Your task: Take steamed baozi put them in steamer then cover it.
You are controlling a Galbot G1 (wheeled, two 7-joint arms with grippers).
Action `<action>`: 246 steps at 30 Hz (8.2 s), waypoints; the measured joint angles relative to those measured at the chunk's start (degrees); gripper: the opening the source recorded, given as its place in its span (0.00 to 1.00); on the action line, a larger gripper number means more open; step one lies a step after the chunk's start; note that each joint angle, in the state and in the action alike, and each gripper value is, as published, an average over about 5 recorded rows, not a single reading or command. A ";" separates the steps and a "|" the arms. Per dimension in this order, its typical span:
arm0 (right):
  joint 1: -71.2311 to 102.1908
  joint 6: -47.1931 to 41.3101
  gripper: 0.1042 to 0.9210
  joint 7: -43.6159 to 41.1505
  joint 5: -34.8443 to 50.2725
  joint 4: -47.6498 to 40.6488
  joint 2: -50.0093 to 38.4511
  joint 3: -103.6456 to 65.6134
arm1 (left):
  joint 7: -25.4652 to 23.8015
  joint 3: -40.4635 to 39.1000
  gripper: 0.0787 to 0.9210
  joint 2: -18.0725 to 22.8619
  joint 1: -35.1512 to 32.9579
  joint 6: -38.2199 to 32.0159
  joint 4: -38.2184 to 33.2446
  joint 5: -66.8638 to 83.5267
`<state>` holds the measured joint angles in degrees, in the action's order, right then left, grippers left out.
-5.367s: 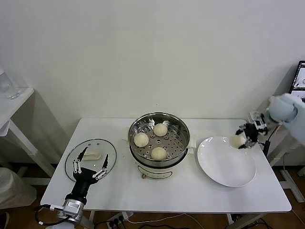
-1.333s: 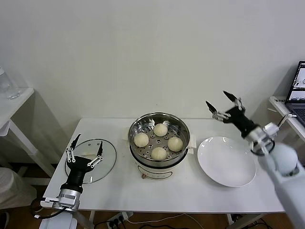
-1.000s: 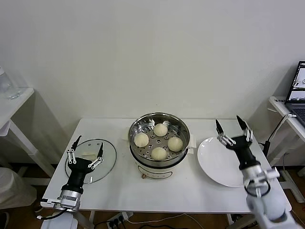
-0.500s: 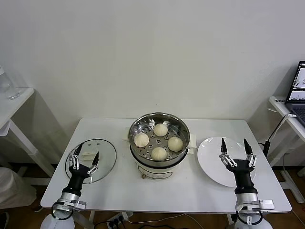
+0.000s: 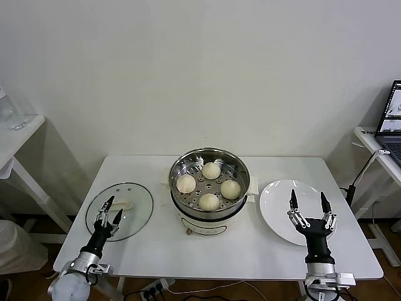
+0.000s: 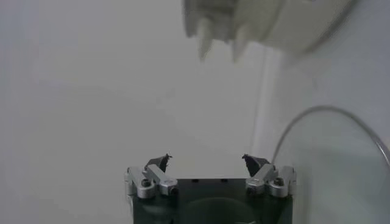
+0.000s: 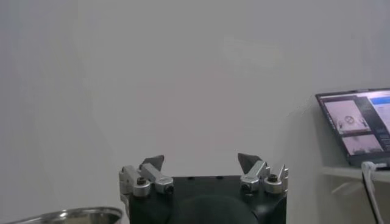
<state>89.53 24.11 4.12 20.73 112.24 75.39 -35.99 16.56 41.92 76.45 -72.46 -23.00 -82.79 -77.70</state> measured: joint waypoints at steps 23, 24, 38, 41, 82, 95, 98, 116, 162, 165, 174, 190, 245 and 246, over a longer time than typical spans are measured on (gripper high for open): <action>0.94 1.26 0.88 0.13 -1.21 -1.04 0.68 -0.62 | 1.62 0.49 0.88 0.58 8.82 3.52 9.98 -8.58; 0.94 1.30 0.88 0.12 -1.27 -1.09 0.69 -0.63 | 1.61 0.41 0.88 0.69 9.12 3.66 10.18 -8.71; 0.98 2.16 0.88 -0.16 -1.76 -2.16 0.69 -0.91 | 2.28 -0.42 0.83 2.19 12.86 5.15 13.70 -10.64; 0.91 2.32 0.88 -0.28 -1.82 -2.40 0.69 -0.91 | 2.64 -0.40 0.74 2.31 13.58 5.37 14.73 -11.09; -2.12 3.15 0.88 -0.66 -1.30 -5.33 0.12 -0.64 | -5.55 -1.66 0.14 -1.96 2.26 15.07 -15.16 -5.06; -2.48 4.00 0.88 -0.88 -1.51 -6.45 0.61 -1.54 | -20.54 -15.86 0.14 -9.42 3.06 34.34 -32.72 1.45; -2.31 4.16 0.88 -0.92 -1.69 -6.44 0.87 -1.82 | -23.83 -20.94 0.14 -10.06 4.95 38.64 -34.29 1.15; -0.93 4.62 0.88 -0.79 -3.73 -5.54 2.62 -2.64 | -35.61 -46.06 0.14 -6.11 20.42 55.32 -32.30 -3.52; -1.09 5.08 0.88 -0.54 -6.32 -6.89 3.45 -3.18 | -32.94 -50.83 0.14 11.79 25.78 58.74 -11.29 -10.80; -1.11 5.13 0.88 -0.55 -6.48 -7.02 3.50 -3.07 | -32.78 -50.86 0.14 11.98 25.54 58.79 -11.32 -10.95; -0.94 5.51 0.88 -0.55 -6.74 -7.14 3.54 -3.02 | -32.22 -50.78 0.14 12.93 24.59 58.63 -10.90 -11.54; -1.17 5.67 0.88 -0.63 -6.95 -7.73 3.55 -2.71 | -31.04 -50.10 0.14 13.99 24.14 57.64 -9.52 -12.34; -0.76 -0.33 0.88 -1.55 -5.69 -4.68 1.57 -2.80 | -13.01 -28.00 0.88 3.13 -0.81 36.99 -39.31 26.70; -0.75 -0.98 0.88 -1.64 -5.48 -4.15 1.56 -2.77 | -12.81 -25.86 0.88 3.26 -1.83 35.47 -39.31 30.12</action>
<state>88.77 23.14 2.49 15.24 108.09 76.95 -38.76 3.74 16.06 79.71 -74.29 12.48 -122.10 -47.58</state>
